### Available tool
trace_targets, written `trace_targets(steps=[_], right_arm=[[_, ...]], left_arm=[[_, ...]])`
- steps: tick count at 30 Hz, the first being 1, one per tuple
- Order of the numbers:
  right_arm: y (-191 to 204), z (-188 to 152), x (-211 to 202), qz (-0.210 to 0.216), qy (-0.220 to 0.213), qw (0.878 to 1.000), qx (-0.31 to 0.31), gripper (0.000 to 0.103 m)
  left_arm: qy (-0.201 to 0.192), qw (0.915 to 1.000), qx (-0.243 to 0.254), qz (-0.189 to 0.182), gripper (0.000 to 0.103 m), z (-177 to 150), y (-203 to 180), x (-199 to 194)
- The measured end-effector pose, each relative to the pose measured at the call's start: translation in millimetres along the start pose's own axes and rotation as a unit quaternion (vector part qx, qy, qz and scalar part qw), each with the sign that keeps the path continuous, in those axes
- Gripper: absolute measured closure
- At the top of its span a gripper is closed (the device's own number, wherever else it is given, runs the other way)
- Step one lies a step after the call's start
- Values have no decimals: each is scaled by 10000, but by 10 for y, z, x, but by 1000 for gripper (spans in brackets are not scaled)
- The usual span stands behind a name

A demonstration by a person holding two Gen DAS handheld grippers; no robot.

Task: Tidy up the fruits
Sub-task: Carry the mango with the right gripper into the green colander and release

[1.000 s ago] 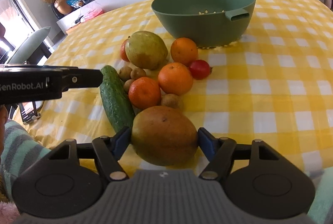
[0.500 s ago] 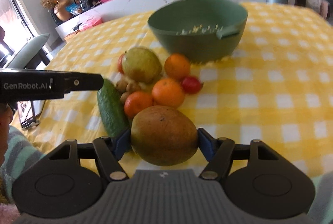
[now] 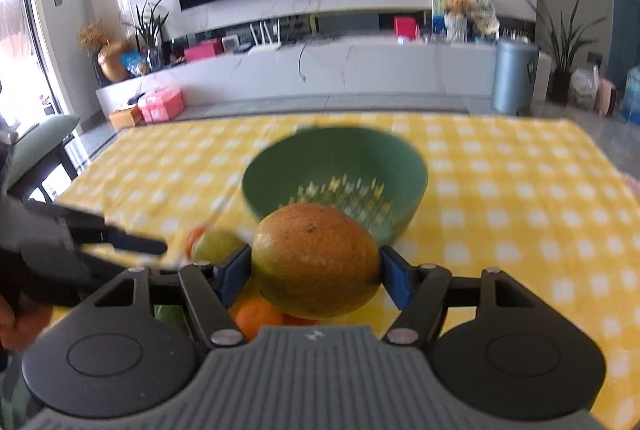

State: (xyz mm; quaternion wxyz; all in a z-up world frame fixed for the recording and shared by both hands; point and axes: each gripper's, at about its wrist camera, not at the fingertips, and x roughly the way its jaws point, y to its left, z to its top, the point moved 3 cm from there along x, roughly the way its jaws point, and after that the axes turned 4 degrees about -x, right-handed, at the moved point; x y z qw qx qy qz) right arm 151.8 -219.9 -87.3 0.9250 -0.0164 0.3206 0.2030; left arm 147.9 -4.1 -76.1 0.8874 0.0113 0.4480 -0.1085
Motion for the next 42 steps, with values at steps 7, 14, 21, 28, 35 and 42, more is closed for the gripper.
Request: trace_targets(steps=[7, 14, 21, 28, 35, 42], right_arm=[[-82, 400, 453, -103, -32, 9998, -161, 37], [-166, 499, 989, -117, 613, 9978, -235, 37], [-165, 440, 1456, 123, 1309, 9913, 58, 37], [-81, 342, 1691, 13, 1706, 9852, -132, 37], [-70, 314, 1658, 177, 1989, 9798, -127, 37], [-7, 334, 1639, 138, 1972, 9799, -250, 40]], left_arm=[[382, 9951, -915, 59, 31, 18, 138, 283], [413, 9854, -1649, -12, 28, 121, 251, 407], [418, 9765, -2108, -154, 28, 188, 352, 473], [230, 9761, -2145, -252, 26, 209, 332, 507], [194, 9784, -2042, -247, 31, 196, 303, 528], [143, 9783, -2059, -178, 42, 179, 314, 510]])
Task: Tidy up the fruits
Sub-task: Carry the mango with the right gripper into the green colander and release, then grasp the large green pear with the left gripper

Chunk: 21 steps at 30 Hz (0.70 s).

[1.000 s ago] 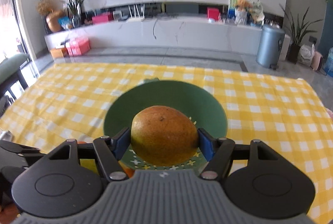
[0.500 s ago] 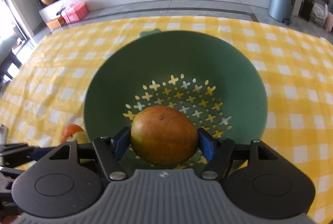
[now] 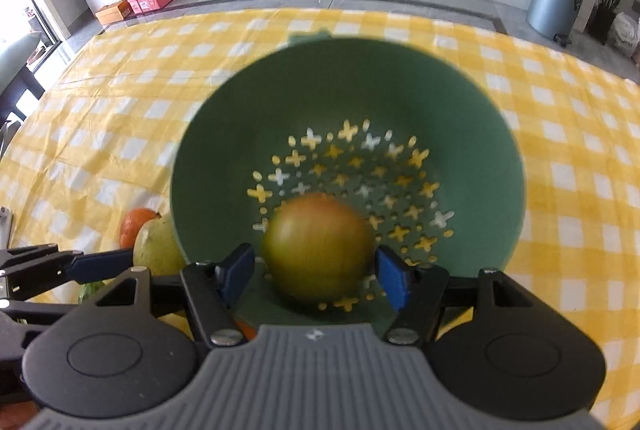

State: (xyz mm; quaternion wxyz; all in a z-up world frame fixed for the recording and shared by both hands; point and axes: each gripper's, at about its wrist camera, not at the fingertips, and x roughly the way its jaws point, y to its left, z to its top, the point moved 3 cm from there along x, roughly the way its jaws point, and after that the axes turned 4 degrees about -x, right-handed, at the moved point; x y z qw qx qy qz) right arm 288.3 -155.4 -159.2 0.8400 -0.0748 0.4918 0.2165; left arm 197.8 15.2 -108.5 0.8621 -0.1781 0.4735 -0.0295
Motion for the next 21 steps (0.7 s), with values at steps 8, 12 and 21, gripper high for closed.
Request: trace_targets(steps=[8, 12, 21], right_arm=[[-79, 17, -53, 47, -180, 9998, 122, 40], [-142, -11, -148, 94, -511, 9983, 269, 40], [-305, -140, -405, 210, -1254, 9886, 812, 40]], left_arm=[[-82, 9999, 73, 47, 43, -41, -14, -48], [-165, 9999, 36, -15, 45, -41, 5, -115], [-161, 9997, 201, -20, 43, -52, -34, -114]])
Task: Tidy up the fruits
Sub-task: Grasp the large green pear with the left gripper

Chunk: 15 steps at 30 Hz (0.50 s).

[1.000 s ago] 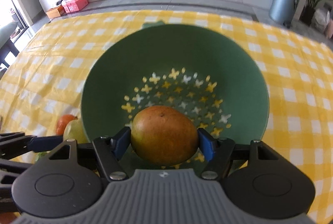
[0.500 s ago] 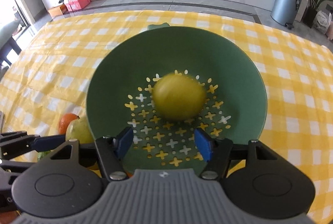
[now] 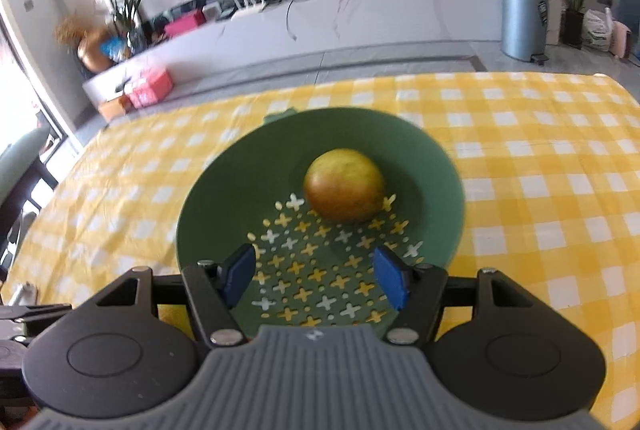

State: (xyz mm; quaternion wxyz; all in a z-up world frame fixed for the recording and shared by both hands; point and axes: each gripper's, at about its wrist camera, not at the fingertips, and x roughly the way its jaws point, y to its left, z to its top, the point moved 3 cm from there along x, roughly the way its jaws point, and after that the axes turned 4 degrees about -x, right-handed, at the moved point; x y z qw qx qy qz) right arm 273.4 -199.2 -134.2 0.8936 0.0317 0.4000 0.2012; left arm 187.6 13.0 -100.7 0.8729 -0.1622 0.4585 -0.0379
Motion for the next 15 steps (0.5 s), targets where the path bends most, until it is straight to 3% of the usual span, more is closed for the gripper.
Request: trace_targets(steps=[10, 12, 15], right_arm=[[-73, -27, -153, -151, -511, 9986, 54, 39], [-100, -34, -135, -164, -508, 9985, 87, 38], [-136, -49, -98, -190, -472, 9986, 126, 38]], left_arm=[[191, 9998, -86, -10, 21, -15, -1, 89], [254, 9996, 117, 95, 21, -42, -52, 93], [304, 9946, 924, 371, 22, -135, -205, 118]])
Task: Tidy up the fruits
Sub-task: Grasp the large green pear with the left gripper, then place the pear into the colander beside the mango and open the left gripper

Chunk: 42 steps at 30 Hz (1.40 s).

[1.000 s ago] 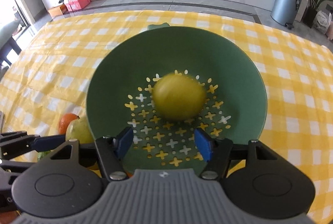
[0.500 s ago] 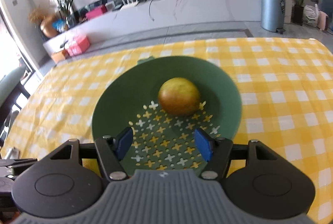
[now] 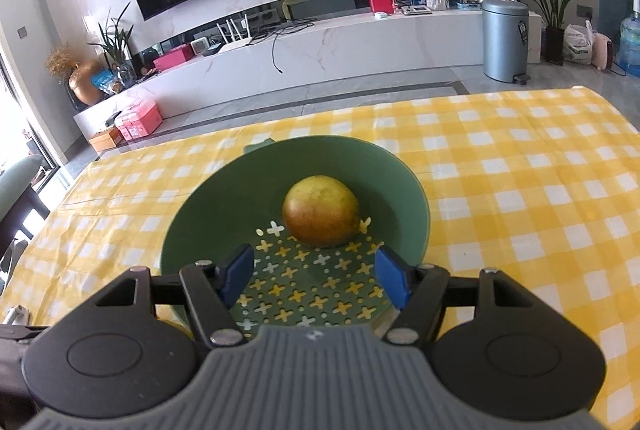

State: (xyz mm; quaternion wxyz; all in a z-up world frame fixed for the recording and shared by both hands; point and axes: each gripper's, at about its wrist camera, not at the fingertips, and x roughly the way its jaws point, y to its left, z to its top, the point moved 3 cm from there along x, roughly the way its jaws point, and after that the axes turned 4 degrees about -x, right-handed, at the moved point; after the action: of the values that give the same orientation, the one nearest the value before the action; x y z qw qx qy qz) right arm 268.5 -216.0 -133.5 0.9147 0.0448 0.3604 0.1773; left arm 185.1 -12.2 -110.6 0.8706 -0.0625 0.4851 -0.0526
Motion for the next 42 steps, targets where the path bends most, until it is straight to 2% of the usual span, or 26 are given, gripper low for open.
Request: trace_targets(steps=[4, 7, 8, 11, 15, 19, 25, 31, 36, 40, 42], right_arm=[[-25, -24, 12, -19, 6, 10000, 14, 38], [-20, -23, 28, -15, -17, 10000, -7, 36], [-18, -24, 34, -21, -18, 10000, -20, 36], [-22, -28, 46, -34, -41, 10000, -51, 36], [-34, -29, 36, -55, -100, 9999, -88, 36], [-63, -19, 15, -44, -160, 9998, -80, 36], [-86, 10, -45, -101, -341, 9992, -196, 36], [-133, 14, -51, -473, -430, 9974, -337, 36], [-129, 18, -56, -544, -481, 9963, -456, 37], [-195, 46, -77, -618, -582, 9955, -413, 44], [-241, 56, -55, -549, -558, 9964, -315, 52]], left_arm=[[-19, 9971, 676, 358, 23, -64, -112, 57], [-21, 9942, 929, 540, 24, -90, -165, 111], [-61, 9928, 1042, 591, 28, -97, -194, 114], [-138, 9914, 1126, 658, 29, -118, -225, 104], [-192, 9915, 1117, 633, 29, -141, -217, 55], [-443, 9924, 987, 585, 29, -94, -204, -124], [-758, 9957, 509, 144, 29, 131, -145, -479], [-990, 9947, 286, -44, 29, 483, -184, -625], [-897, 9950, 420, -140, 29, 780, -289, -450], [-762, 9934, 859, -75, 29, 875, -420, -259], [-659, 9926, 1018, -102, 29, 870, -475, -151]])
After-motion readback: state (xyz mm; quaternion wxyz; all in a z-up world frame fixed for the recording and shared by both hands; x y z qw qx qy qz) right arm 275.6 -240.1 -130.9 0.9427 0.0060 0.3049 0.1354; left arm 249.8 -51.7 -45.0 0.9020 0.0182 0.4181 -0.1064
